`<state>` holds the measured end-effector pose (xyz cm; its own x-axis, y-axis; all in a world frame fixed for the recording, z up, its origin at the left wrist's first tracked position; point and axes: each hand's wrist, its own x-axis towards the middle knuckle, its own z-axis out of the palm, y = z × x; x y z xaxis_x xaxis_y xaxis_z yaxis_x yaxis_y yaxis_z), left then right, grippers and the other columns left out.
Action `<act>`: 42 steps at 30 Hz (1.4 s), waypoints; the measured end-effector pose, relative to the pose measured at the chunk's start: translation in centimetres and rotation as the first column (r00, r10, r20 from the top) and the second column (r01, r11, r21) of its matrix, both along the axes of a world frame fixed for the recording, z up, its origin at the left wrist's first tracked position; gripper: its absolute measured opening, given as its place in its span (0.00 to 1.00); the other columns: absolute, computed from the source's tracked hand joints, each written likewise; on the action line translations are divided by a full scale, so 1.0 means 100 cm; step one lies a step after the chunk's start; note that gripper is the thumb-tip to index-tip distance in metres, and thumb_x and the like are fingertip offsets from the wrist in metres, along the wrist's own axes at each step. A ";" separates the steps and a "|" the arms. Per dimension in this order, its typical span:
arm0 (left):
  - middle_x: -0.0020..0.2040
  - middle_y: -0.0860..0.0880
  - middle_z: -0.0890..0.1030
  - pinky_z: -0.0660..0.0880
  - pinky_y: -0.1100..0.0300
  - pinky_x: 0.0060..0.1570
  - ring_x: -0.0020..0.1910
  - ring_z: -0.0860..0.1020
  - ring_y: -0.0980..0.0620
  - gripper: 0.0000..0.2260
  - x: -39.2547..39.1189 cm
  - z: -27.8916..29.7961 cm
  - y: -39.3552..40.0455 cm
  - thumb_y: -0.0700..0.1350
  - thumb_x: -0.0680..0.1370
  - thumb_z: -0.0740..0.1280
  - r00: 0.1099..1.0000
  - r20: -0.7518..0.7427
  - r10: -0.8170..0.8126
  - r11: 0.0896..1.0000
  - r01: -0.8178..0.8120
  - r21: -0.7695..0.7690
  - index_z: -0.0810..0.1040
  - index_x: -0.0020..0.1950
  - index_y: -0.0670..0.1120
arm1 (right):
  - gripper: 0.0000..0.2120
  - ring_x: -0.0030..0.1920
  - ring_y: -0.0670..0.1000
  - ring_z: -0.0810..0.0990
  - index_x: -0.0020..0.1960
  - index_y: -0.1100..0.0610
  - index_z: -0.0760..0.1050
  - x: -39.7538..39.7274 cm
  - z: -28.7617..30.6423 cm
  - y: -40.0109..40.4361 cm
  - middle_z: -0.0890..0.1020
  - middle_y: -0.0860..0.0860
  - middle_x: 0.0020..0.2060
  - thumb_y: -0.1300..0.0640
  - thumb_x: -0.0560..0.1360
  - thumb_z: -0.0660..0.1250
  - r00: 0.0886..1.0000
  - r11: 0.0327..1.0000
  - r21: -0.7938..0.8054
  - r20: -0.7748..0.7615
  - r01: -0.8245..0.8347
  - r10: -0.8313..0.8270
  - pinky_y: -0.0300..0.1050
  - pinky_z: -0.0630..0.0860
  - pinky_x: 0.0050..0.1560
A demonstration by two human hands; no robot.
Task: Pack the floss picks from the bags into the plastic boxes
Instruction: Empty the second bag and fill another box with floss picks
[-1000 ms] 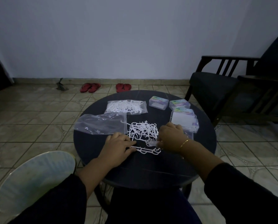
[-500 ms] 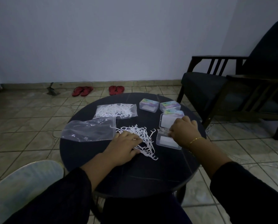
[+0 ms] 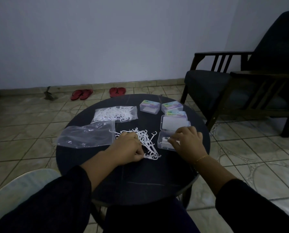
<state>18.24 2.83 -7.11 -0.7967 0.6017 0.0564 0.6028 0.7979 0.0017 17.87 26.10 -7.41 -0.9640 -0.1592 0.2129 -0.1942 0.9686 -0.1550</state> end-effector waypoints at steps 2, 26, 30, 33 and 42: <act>0.47 0.59 0.81 0.56 0.61 0.51 0.55 0.66 0.58 0.09 -0.001 0.002 0.002 0.53 0.76 0.66 0.999 -0.027 -0.033 0.999 0.032 -0.024 0.83 0.51 0.54 | 0.16 0.65 0.49 0.62 0.62 0.41 0.74 0.008 -0.006 0.000 0.70 0.44 0.63 0.40 0.78 0.58 0.999 0.999 -0.004 -0.012 -0.034 0.034 0.48 0.60 0.60; 0.53 0.52 0.80 0.64 0.56 0.51 0.54 0.73 0.50 0.12 -0.048 0.013 0.096 0.51 0.79 0.60 0.959 -0.283 -0.002 0.991 -0.035 -0.127 0.81 0.55 0.51 | 0.29 0.69 0.50 0.59 0.70 0.52 0.66 0.020 -0.027 0.001 0.65 0.50 0.70 0.51 0.69 0.50 0.983 0.732 -0.668 -0.001 0.136 -0.183 0.46 0.57 0.61; 0.59 0.54 0.77 0.63 0.56 0.53 0.59 0.71 0.51 0.15 -0.052 -0.005 0.094 0.55 0.81 0.57 0.975 -0.222 0.007 0.997 -0.024 -0.074 0.78 0.62 0.53 | 0.24 0.72 0.51 0.55 0.72 0.53 0.64 0.015 -0.029 0.001 0.60 0.51 0.73 0.53 0.77 0.53 0.978 0.805 -0.558 0.072 0.200 -0.194 0.50 0.56 0.67; 0.55 0.51 0.81 0.68 0.54 0.48 0.54 0.76 0.47 0.16 -0.048 -0.018 0.081 0.54 0.79 0.59 0.980 -0.194 0.051 0.985 -0.017 0.171 0.81 0.58 0.49 | 0.21 0.72 0.51 0.52 0.72 0.52 0.65 0.014 -0.029 0.000 0.58 0.51 0.74 0.56 0.79 0.55 0.981 0.858 -0.476 0.083 0.194 -0.176 0.50 0.55 0.68; 0.54 0.54 0.82 0.63 0.56 0.48 0.54 0.76 0.48 0.21 -0.028 -0.017 0.022 0.51 0.73 0.54 0.969 -0.145 0.202 0.936 -0.148 0.320 0.82 0.57 0.51 | 0.15 0.58 0.57 0.72 0.55 0.50 0.80 0.027 -0.028 -0.011 0.77 0.52 0.56 0.50 0.71 0.62 0.977 0.950 -0.298 -0.155 0.094 -0.145 0.53 0.68 0.51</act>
